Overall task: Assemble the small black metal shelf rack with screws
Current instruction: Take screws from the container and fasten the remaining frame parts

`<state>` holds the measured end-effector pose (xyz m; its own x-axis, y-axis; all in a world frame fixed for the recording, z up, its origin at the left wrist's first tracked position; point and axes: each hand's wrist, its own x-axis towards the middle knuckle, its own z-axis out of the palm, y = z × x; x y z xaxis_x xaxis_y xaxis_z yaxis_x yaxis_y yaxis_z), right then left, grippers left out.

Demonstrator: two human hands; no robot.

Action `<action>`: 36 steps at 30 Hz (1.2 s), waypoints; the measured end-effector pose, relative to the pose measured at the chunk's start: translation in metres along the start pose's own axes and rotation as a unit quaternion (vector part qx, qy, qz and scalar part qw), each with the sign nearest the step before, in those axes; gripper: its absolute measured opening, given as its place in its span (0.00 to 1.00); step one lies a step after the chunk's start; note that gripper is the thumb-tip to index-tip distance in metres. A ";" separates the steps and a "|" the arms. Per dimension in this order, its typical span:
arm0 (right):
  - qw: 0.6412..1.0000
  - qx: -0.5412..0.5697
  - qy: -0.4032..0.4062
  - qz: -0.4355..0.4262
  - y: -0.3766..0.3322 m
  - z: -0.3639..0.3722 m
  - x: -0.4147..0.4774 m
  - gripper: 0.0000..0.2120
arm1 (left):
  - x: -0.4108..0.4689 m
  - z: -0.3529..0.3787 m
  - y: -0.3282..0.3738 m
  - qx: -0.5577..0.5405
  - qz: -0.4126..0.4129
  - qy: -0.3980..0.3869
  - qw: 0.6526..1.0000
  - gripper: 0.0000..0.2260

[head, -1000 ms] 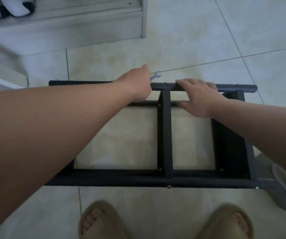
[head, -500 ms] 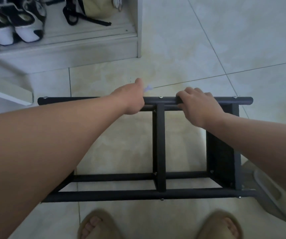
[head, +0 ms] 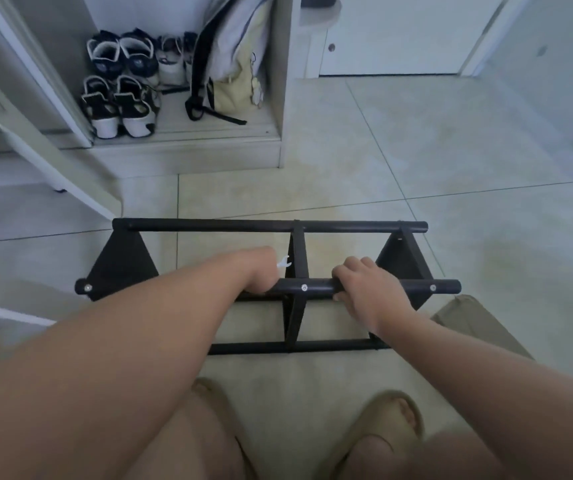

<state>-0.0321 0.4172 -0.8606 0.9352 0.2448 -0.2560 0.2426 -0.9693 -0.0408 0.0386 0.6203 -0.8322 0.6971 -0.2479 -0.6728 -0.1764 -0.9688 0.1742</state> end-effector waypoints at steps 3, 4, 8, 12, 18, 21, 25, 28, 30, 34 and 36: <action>1.000 -0.010 0.017 0.023 -0.014 0.016 -0.029 0.13 | -0.027 0.029 0.008 -0.032 -0.017 0.016 0.999 0.14; 0.999 -0.008 0.019 0.027 -0.017 0.020 -0.037 0.14 | -0.033 0.039 0.008 -0.031 -0.015 0.015 0.999 0.15; 0.999 -0.007 -0.008 0.039 -0.027 0.033 -0.070 0.16 | -0.041 0.080 0.007 -0.115 -0.048 0.056 0.991 0.09; 0.998 0.012 -0.036 0.051 -0.025 0.034 -0.090 0.15 | -0.049 0.106 0.016 -0.139 -0.025 0.078 0.987 0.06; 0.987 0.050 -0.138 0.065 -0.006 0.022 -0.090 0.18 | -0.054 0.111 0.020 -0.155 0.003 0.070 0.985 0.02; 0.987 0.077 -0.133 0.036 0.001 0.022 -0.087 0.31 | -0.053 0.107 0.018 -0.178 0.005 0.062 0.982 0.02; 0.994 0.087 -0.055 -0.037 -0.004 0.028 -0.072 0.50 | -0.048 0.099 0.018 -0.193 -0.003 0.046 0.980 0.03; 0.996 0.026 -0.048 -0.071 -0.005 0.033 -0.057 0.60 | -0.041 0.095 0.016 -0.182 -0.008 0.017 0.983 0.07; 0.995 -0.024 -0.054 -0.084 -0.001 0.036 -0.049 0.64 | -0.036 0.096 0.012 -0.180 -0.003 -0.010 0.984 0.07; 0.989 -0.076 -0.076 -0.105 0.005 0.039 -0.035 0.66 | -0.024 0.102 0.008 -0.210 0.009 -0.037 0.977 0.07; 0.988 -0.071 -0.084 -0.110 0.006 0.042 -0.030 0.67 | -0.018 0.105 0.008 -0.224 0.016 -0.037 0.974 0.07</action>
<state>-0.0690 0.4030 -0.8934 0.8027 0.4293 -0.4138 0.4797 -0.8772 0.0205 -0.0487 0.6165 -0.8940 0.6408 -0.2942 -0.7091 0.1349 -0.8661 0.4812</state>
